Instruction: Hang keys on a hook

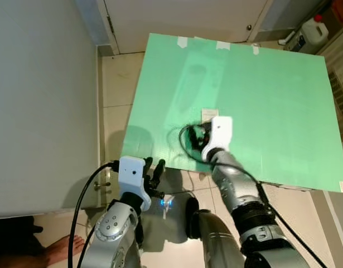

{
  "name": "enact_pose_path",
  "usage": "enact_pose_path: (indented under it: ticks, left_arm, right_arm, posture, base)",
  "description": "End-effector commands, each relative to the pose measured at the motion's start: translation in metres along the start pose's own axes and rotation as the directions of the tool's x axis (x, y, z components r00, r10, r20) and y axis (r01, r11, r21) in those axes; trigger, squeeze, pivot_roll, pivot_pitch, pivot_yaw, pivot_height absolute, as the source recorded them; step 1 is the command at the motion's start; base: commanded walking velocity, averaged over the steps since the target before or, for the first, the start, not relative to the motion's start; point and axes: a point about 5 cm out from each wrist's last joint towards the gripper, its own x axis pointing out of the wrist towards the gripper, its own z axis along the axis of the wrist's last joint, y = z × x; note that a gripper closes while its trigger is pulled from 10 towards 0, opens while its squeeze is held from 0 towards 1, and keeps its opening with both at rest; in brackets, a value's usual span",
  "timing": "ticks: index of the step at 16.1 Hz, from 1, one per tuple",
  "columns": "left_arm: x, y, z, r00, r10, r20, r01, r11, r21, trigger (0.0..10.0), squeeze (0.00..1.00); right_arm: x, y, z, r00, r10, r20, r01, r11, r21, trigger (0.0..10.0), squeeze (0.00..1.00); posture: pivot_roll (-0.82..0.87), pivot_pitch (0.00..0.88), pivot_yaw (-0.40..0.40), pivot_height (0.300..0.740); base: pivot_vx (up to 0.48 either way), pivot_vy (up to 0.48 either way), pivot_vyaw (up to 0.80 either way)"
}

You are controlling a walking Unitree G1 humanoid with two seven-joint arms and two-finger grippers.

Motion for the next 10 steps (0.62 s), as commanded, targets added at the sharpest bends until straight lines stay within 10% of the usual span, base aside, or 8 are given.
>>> enact_pose_path:
  ticks: [1,10]
  left_arm:
    - [-0.004,-0.004,-0.005,1.0,-0.006,-0.026,0.006,1.0,-0.009,10.0,0.0]
    - [-0.006,-0.003,-0.006,1.0,-0.006,-0.03,0.005,1.0,-0.008,10.0,0.0]
  right_arm:
    - [-0.003,0.002,0.004,0.999,0.024,0.032,-0.025,0.998,0.054,10.0,0.0]
    - [-0.001,-0.03,0.01,0.988,-0.142,0.059,0.143,0.989,-0.019,10.0,0.0]
  posture:
    - [0.08,0.408,-0.029,0.74]
    - [0.09,0.394,-0.029,0.74]
  base:
    - [0.0,0.0,0.0]
    - [0.0,0.0,0.0]
